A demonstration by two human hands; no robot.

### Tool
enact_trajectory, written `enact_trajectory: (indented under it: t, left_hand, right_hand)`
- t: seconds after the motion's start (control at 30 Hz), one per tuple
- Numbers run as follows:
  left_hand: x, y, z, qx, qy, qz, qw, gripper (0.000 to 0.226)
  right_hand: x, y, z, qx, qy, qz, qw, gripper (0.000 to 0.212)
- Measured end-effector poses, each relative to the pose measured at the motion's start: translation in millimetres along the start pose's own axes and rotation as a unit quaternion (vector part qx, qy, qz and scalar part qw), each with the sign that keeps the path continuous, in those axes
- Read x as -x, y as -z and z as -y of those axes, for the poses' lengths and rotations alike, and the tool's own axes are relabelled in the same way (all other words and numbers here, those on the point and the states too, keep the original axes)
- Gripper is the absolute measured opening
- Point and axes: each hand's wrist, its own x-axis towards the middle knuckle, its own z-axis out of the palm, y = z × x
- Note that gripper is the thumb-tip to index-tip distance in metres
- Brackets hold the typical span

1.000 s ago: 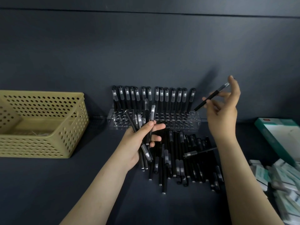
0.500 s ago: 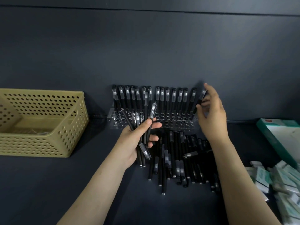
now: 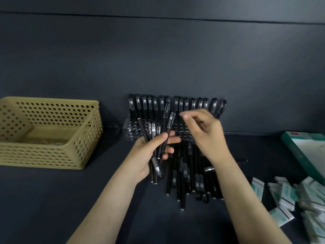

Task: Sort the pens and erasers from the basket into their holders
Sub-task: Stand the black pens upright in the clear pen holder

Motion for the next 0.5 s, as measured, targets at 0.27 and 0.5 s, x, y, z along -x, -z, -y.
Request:
enact_trajectory:
  t: [0.27, 0.5]
  left_hand:
    - [13, 38, -13, -0.037, 0.000, 0.022, 0.999, 0.024]
    - [16, 79, -21, -0.104, -0.021, -0.034, 0.994, 0.024]
  right_hand:
    - [-2, -32, 24, -0.219, -0.199, 0.122, 0.947, 0.011]
    - [-21, -68, 44, -0.258, -0.075, -0.133, 0.954, 0.020]
